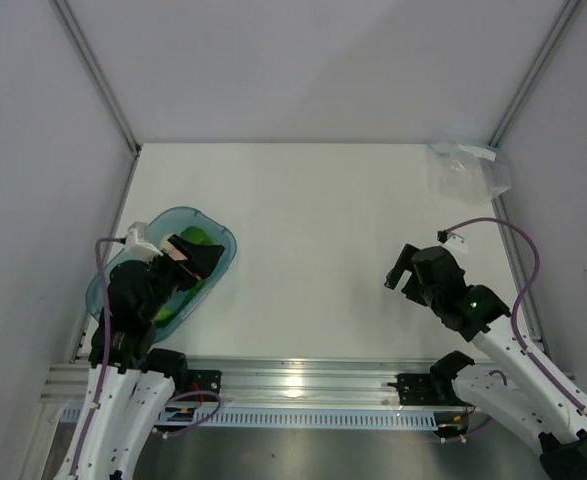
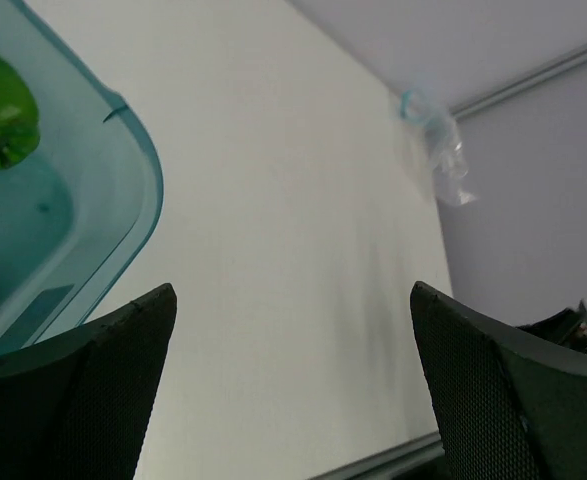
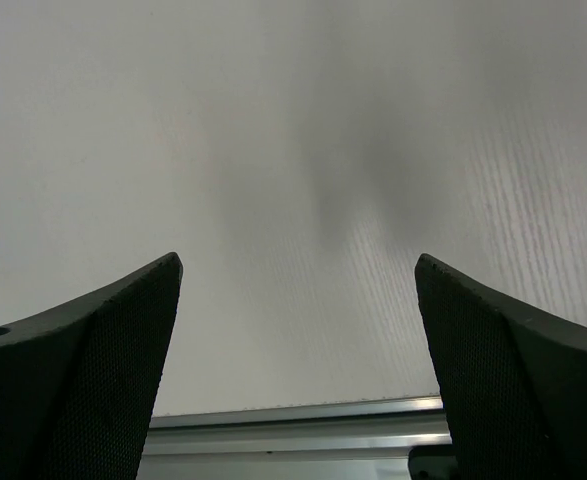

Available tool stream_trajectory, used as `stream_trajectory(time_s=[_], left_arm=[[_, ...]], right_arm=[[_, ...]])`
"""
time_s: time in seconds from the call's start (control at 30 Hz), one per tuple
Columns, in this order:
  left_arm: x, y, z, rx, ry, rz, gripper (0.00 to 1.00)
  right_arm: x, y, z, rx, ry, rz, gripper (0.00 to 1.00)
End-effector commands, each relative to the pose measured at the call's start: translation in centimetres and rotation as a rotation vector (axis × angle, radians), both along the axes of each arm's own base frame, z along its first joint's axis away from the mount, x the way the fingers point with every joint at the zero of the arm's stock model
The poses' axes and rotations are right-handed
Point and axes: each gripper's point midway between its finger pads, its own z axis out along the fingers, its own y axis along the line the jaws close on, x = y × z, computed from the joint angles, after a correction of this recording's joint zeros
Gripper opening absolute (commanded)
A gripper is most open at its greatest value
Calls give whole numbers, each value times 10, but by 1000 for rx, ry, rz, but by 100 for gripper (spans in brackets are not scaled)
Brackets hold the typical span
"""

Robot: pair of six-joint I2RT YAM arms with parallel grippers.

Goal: Place the food in the zip-top bag and seal the zipper
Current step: Pick up the zipper food storage bag at the corner of the board.

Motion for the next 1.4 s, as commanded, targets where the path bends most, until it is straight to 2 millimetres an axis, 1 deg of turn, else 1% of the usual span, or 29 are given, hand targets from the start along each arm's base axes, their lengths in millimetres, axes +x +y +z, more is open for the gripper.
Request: stream_trajectory(time_s=[0.0, 0.1, 0.17, 0.2, 0.27, 0.33, 0.4, 0.43, 0.5, 0.53, 0.57, 0.6, 0.63, 0.67, 0.7, 0.73, 0.77, 0.8, 0.83, 0.87, 0.9, 1.0, 1.03, 1.07, 1.1, 1.13, 1.17, 1.33, 1.37], left_arm=[[-16, -6, -24, 94, 107, -96, 99], [-18, -4, -33, 69, 113, -73, 99], [-19, -5, -25, 42, 71, -68, 99], [-20, -4, -29, 37, 71, -63, 99], [-20, -4, -27, 19, 54, -51, 100], [-21, -3, -29, 7, 43, -45, 100], [-20, -7, -28, -11, 36, -58, 99], [-22, -11, -27, -20, 35, -84, 100], [-21, -17, -24, -28, 24, -124, 100], [-22, -23, -27, -30, 40, -164, 100], [-21, -27, -25, -21, 15, -194, 100], [-21, -30, -24, -16, 8, -217, 100], [-20, -31, -25, -9, 15, -226, 100], [-19, -31, -26, 9, 10, -229, 100], [-19, -30, -17, 18, -12, -231, 100], [-19, -30, -18, 28, -14, -232, 100], [-19, -29, -17, 39, -24, -233, 100], [-20, -29, -13, 43, -35, -235, 100], [-20, -29, -12, 50, -45, -239, 99], [-21, -29, -8, 54, -59, -238, 99], [-22, -28, -8, 58, -64, -239, 100], [-21, -29, -8, 71, -67, -247, 100], [-21, -31, -10, 72, -65, -257, 99], [-21, -33, -10, 71, -66, -265, 99], [-22, -35, -11, 70, -67, -275, 100], [-23, -37, -14, 68, -63, -287, 99], [-23, -38, -16, 69, -57, -291, 99], [-27, -44, -23, 65, -39, -320, 100], [-26, -44, -24, 60, -40, -322, 100]], right_arm=[[9, -8, 20, -34, -54, -1, 100], [17, -5, 20, -9, -43, 26, 99], [28, -4, 19, -14, -40, 57, 99], [33, -3, 24, -13, -47, 66, 99], [45, -10, 23, -70, -40, 43, 99], [66, -22, 39, -122, -86, -11, 99], [87, -33, 37, -155, -69, -51, 99], [104, -37, 52, -157, -111, -77, 99], [127, -48, 45, -198, -79, -117, 99], [145, -60, 60, -207, -121, -175, 99], [159, -65, 49, -212, -93, -201, 99], [170, -69, 51, -213, -104, -220, 99], [186, -73, 57, -216, -136, -244, 99], [202, -80, 75, -247, -179, -274, 99], [217, -83, 60, -285, -141, -280, 99], [230, -87, 63, -309, -150, -289, 100], [248, -93, 82, -338, -189, -315, 98], [262, -97, 63, -412, -140, -292, 98], [271, -106, 63, -450, -130, -312, 98], [284, -114, 79, -491, -158, -353, 98], [295, -119, 62, -550, -114, -334, 98], [315, -135, 60, -653, -110, -348, 98], [326, -139, 46, -718, -88, -318, 98], [331, -144, 41, -752, -71, -322, 98], [337, -150, 47, -789, -83, -356, 98], [342, -155, 32, -851, -43, -324, 98], [345, -160, 28, -878, -34, -324, 98], [364, -182, 20, -927, -38, -356, 97], [367, -186, 6, -945, -13, -342, 97]])
